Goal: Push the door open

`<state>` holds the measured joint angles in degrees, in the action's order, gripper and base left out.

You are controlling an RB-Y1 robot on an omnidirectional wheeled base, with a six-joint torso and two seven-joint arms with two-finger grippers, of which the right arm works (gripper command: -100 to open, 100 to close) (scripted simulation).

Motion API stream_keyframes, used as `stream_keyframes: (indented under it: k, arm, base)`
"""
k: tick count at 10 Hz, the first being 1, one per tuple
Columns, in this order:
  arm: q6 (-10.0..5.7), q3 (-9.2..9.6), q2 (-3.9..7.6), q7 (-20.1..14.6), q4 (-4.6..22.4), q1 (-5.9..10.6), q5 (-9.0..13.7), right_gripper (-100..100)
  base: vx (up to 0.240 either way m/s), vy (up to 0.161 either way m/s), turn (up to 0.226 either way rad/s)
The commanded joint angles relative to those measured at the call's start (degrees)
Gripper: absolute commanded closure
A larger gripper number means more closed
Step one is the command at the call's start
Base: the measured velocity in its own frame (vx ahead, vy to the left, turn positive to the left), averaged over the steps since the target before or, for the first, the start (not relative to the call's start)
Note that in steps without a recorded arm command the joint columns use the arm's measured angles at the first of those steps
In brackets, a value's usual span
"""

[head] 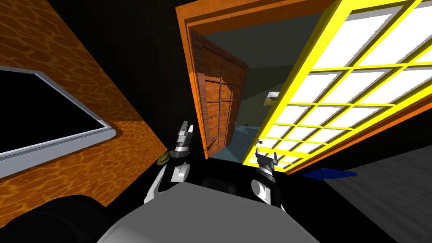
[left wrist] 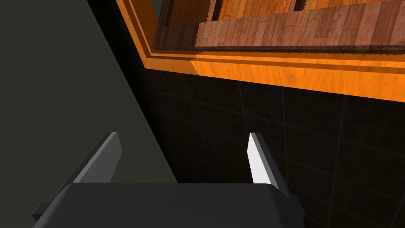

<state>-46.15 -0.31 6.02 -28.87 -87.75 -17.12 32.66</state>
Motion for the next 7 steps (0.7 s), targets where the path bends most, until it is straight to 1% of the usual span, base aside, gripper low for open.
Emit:
stream_keyframes:
  k: [1,2,3,5,6,7]
  arm:
    - [-0.74,-0.19,0.11,-1.4,1.8,0.52,1.3,-100]
    - [-1.44,-0.25,0.04,-2.6,3.4,0.94,2.4,-100]
    - [-1.79,-0.27,0.00,-3.1,4.2,1.15,3.0,-100]
    - [-2.47,-0.33,-0.13,-4.3,5.8,1.55,4.1,-100]
    - [-3.15,-0.38,-0.26,-5.4,7.4,1.96,5.2,-100]
    - [-3.49,-0.41,-0.33,-5.9,8.2,2.16,5.7,-100]
  base:
    - [-0.021,-0.181,0.241]
    - [-0.036,-0.192,0.346]
    - [-0.019,-0.182,0.262]
    - [-0.025,-0.123,0.170]
    - [-0.044,-0.161,0.344]
    - [-0.045,-0.165,0.258]
